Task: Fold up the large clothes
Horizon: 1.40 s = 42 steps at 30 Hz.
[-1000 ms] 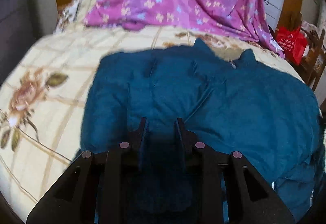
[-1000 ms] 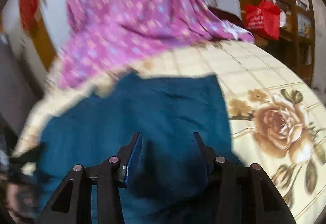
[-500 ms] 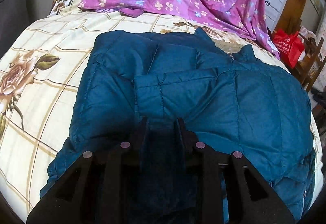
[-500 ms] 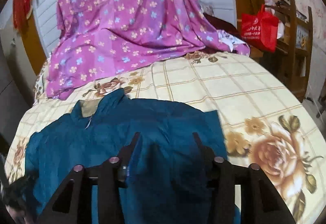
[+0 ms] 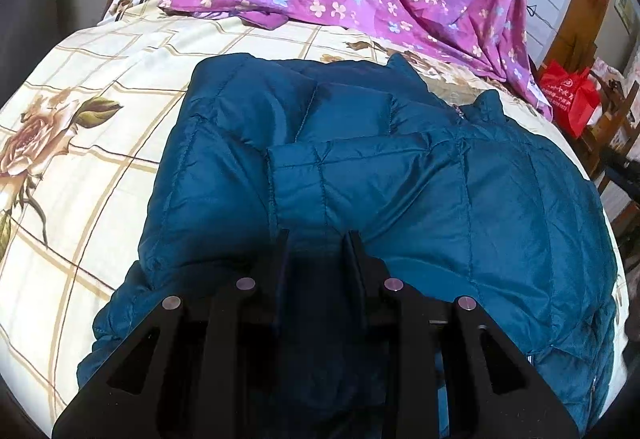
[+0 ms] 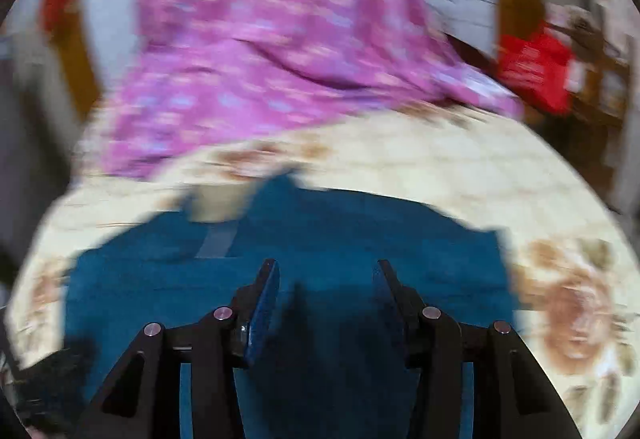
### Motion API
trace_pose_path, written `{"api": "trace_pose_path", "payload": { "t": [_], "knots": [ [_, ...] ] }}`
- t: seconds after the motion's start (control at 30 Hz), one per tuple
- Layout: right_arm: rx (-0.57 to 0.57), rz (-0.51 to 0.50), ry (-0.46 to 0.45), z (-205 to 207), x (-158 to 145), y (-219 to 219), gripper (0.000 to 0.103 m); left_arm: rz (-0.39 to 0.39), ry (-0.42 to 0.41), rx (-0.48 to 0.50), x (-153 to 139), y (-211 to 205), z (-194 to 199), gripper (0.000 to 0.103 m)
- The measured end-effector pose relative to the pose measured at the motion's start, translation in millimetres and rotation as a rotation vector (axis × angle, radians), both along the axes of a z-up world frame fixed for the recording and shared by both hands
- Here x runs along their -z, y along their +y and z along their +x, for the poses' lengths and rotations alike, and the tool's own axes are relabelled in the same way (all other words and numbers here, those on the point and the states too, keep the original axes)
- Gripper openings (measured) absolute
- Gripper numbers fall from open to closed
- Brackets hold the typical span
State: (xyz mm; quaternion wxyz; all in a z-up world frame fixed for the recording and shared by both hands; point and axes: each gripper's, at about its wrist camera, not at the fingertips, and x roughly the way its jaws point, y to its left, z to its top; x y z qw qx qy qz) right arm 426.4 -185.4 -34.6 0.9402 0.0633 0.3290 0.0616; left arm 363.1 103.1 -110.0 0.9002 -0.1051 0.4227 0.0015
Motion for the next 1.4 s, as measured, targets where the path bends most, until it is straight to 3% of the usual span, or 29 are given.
{"api": "trace_pose_path", "payload": {
  "t": [0.07, 0.1, 0.13, 0.17, 0.33, 0.43, 0.57, 0.6, 0.63, 0.7, 0.73, 0.8, 0.97, 1.03, 1.1, 1.4],
  "knots": [
    [-0.11, 0.033, 0.002, -1.1, 12.9, 33.8, 0.054, -0.003, 0.0, 0.0, 0.0, 0.4, -0.3, 0.026],
    [-0.128, 0.004, 0.037, 4.5, 24.2, 45.0, 0.066, -0.007, -0.002, 0.001, -0.1, 0.5, -0.5, 0.026],
    [-0.128, -0.09, 0.129, 13.9, 48.5, 59.7, 0.073, -0.013, -0.005, 0.002, -0.6, 1.2, -1.2, 0.03],
    [-0.129, -0.142, 0.189, 18.3, 68.9, 66.3, 0.073, -0.018, 0.0, 0.002, -0.9, 1.7, -1.1, 0.03],
    [-0.121, -0.112, 0.183, 8.4, 64.0, 58.8, 0.072, -0.013, 0.023, -0.018, -7.0, 3.3, -2.7, 0.03],
    [-0.108, -0.106, 0.074, -22.7, 37.5, 50.2, 0.073, -0.006, -0.04, -0.069, -28.0, 3.6, -15.6, 0.03],
    [-0.032, -0.09, -0.021, -65.3, 22.0, 25.4, 0.076, -0.007, -0.117, 0.011, -47.9, -17.2, -30.1, 0.03],
    [-0.015, -0.082, -0.026, -71.3, 25.6, 20.6, 0.081, 0.007, -0.098, 0.045, -43.0, -26.1, -28.9, 0.038],
    [0.0, -0.091, -0.015, -74.9, 32.5, 15.4, 0.084, 0.024, -0.066, 0.068, -35.3, -33.6, -26.5, 0.048],
    [0.048, -0.132, 0.063, -70.2, 59.6, 4.7, 0.088, 0.081, 0.012, 0.103, -10.4, -46.7, -19.6, 0.05],
    [0.048, -0.126, 0.104, -67.4, 73.7, -0.8, 0.098, 0.102, 0.002, 0.109, -7.3, -49.3, -20.3, 0.051],
    [0.013, -0.049, 0.141, -60.1, 90.2, -11.8, 0.102, 0.113, -0.001, 0.109, -7.3, -50.0, -19.8, 0.052],
    [0.02, -0.071, 0.143, -58.1, 89.2, -9.0, 0.103, 0.083, -0.006, 0.103, -4.7, -45.9, -16.9, 0.06],
    [0.019, -0.061, 0.141, -60.1, 88.6, -9.9, 0.103, 0.109, -0.01, 0.088, -4.2, -47.4, -15.3, 0.074],
    [0.02, -0.055, 0.138, -63.8, 88.8, -12.3, 0.103, 0.123, -0.01, 0.065, -2.5, -45.8, -14.9, 0.08],
    [0.019, -0.054, 0.144, -62.2, 91.7, -14.6, 0.103, 0.097, -0.033, 0.057, 0.0, -42.3, -17.5, 0.081]
  ]
}}
